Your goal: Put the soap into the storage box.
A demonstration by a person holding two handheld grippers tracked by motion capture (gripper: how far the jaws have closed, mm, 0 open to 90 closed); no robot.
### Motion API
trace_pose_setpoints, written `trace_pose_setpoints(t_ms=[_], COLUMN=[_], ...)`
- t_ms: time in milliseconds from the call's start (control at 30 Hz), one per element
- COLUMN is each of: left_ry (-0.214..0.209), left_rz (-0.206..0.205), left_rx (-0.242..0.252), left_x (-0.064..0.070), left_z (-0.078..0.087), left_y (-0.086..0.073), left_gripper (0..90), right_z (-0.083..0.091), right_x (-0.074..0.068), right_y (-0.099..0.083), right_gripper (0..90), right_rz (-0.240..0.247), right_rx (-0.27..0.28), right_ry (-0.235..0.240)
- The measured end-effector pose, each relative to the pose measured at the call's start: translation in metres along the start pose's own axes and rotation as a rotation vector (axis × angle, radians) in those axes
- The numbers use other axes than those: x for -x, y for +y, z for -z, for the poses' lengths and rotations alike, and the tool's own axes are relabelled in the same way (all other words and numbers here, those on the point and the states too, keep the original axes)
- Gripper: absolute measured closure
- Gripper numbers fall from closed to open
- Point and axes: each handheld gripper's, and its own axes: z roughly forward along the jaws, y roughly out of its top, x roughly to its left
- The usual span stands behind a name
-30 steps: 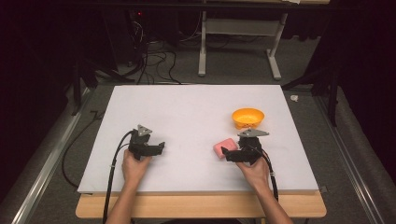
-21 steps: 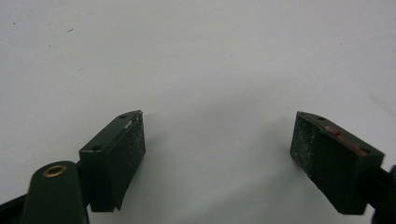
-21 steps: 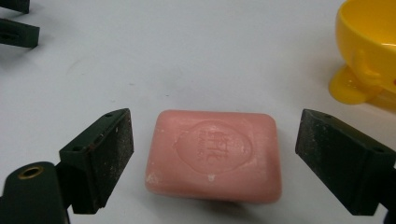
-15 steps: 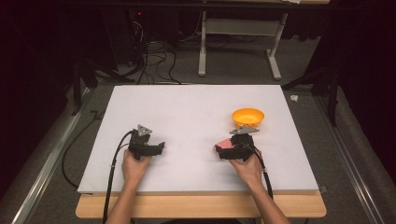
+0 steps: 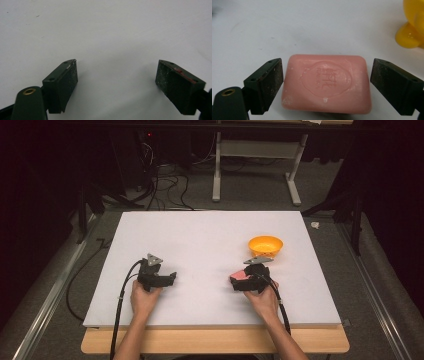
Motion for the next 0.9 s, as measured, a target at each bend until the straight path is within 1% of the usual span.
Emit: trace_pose_setpoints(t_ms=[100,267,433,600,667,767,900], left_ry=[0.0,0.0,0.0,0.0,0.0,0.0,0.002], left_rz=[0.0,0.0,0.0,0.0,0.0,0.0,-0.001], left_rx=[0.0,0.0,0.0,0.0,0.0,0.0,-0.001], left_x=[0.0,0.0,0.0,0.0,0.0,0.0,0.0], left_z=[0.0,0.0,0.0,0.0,0.0,0.0,0.0], left_y=[0.0,0.0,0.0,0.0,0.0,0.0,0.0], left_gripper=[18.4,18.4,18.4,18.4,18.4,18.4,18.4], right_z=[-0.004,-0.009,-0.013,-0.013,-0.013,-0.014,-0.014], right_x=[0.0,-0.001,-0.001,-0.001,-0.002,-0.005,-0.005], right_y=[-0.002,-0.005,-0.008,-0.008,-0.008,-0.009,-0.009], right_gripper=[11.8,11.8,11.9,12.1,12.4,12.7,13.2], right_rz=[-0.001,-0.005,-0.012,-0.004,0.009,0.041,0.05], right_rx=[-0.016,-0.039,-0.046,-0.048,-0.055,-0.06,-0.059], right_ry=[0.007,0.005,0.005,0.002,-0.003,-0.025,-0.021])
